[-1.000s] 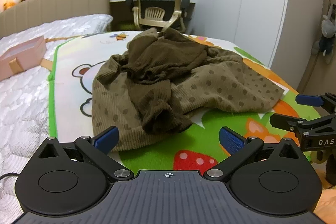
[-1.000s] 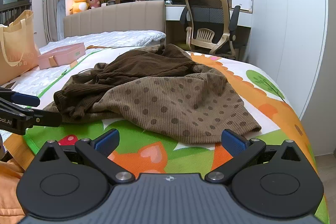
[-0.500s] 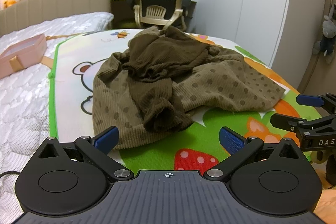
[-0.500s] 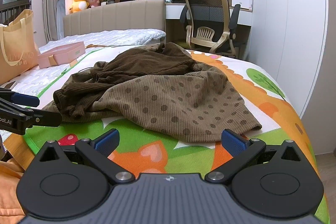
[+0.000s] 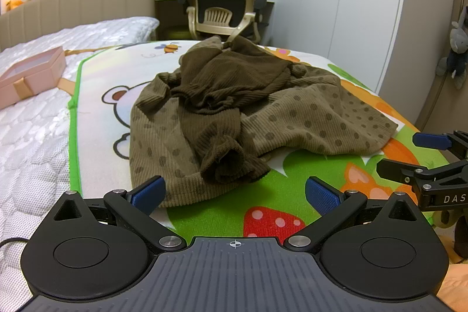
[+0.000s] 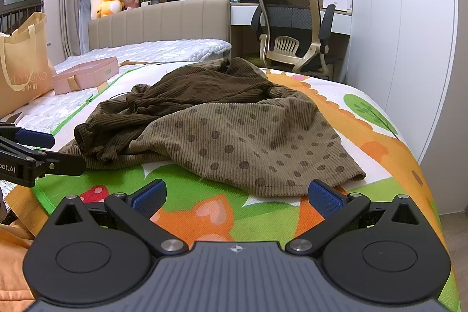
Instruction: Fold clothes
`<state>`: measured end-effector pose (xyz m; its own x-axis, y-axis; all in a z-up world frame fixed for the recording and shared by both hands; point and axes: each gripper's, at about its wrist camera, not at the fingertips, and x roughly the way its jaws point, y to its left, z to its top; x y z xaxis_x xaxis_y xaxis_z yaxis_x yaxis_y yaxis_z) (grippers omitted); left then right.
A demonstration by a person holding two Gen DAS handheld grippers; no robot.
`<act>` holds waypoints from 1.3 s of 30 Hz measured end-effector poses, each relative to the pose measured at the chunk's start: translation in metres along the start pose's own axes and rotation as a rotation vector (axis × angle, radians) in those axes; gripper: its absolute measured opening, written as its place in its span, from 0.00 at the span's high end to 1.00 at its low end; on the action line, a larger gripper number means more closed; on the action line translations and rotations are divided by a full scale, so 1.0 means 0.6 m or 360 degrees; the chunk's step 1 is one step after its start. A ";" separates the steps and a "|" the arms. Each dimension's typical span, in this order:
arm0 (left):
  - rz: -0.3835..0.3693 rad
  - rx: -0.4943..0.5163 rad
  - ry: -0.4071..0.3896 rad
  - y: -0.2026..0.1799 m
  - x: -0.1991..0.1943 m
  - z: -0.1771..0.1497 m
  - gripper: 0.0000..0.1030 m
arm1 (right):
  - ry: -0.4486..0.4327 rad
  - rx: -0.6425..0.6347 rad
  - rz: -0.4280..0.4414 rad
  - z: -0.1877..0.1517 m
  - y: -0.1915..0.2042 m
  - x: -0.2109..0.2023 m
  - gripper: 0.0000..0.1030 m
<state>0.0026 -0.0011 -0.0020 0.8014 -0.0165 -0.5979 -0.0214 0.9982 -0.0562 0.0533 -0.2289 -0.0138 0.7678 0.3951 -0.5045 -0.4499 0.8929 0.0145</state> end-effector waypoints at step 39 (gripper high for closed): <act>-0.0082 0.0008 0.0045 0.046 0.112 0.165 0.00 | 0.0405 0.0241 0.0147 0.107 -0.112 0.196 0.00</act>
<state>0.1151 0.0311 0.0355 0.7841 -0.0693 -0.6168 0.0226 0.9963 -0.0832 0.2031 -0.2286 -0.0189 0.5793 0.4264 -0.6947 -0.4246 0.8853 0.1894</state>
